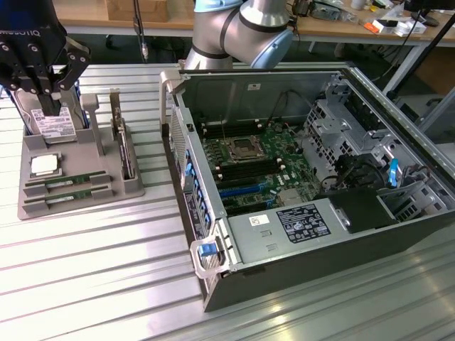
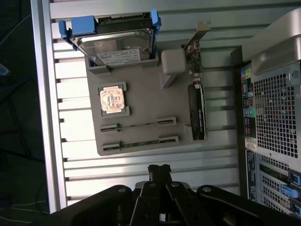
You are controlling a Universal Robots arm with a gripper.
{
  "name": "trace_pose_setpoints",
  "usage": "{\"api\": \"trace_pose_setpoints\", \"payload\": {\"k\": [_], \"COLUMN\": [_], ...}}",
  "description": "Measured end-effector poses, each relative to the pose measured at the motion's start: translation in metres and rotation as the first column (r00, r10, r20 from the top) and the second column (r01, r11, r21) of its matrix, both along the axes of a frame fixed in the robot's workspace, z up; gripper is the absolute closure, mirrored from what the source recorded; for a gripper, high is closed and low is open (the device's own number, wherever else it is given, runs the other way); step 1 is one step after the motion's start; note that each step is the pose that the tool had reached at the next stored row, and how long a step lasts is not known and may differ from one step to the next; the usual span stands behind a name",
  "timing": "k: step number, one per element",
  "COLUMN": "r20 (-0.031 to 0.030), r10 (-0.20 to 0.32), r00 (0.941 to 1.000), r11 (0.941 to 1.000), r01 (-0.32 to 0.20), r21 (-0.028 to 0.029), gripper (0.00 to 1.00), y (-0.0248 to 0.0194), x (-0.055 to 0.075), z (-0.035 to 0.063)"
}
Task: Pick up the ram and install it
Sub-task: 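Reach for the ram, then pick up the ram and move it above insertion slot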
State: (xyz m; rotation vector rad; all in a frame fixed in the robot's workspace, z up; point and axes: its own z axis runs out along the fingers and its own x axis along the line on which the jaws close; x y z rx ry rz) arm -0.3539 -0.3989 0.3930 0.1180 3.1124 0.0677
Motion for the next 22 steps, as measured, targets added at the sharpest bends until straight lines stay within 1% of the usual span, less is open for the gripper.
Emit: {"api": "trace_pose_setpoints", "payload": {"k": [15,18,20,22], "r20": [0.0,0.0,0.0,-0.0001], "r10": [0.001,0.038,0.066,0.128], "r00": [1.0,0.9993,0.9978,0.9917], "r11": [1.0,0.9993,0.9978,0.9917], "r01": [-0.001,-0.038,-0.066,-0.128], "r21": [-0.0001,-0.0002,-0.0003,-0.0003], "gripper": [0.89,0.89,0.89,0.89], "y": [0.0,0.0,0.0,0.0], "x": [-0.0004,-0.0004,-0.0004,-0.0004], "z": [0.0,0.0,0.0,0.0]}}
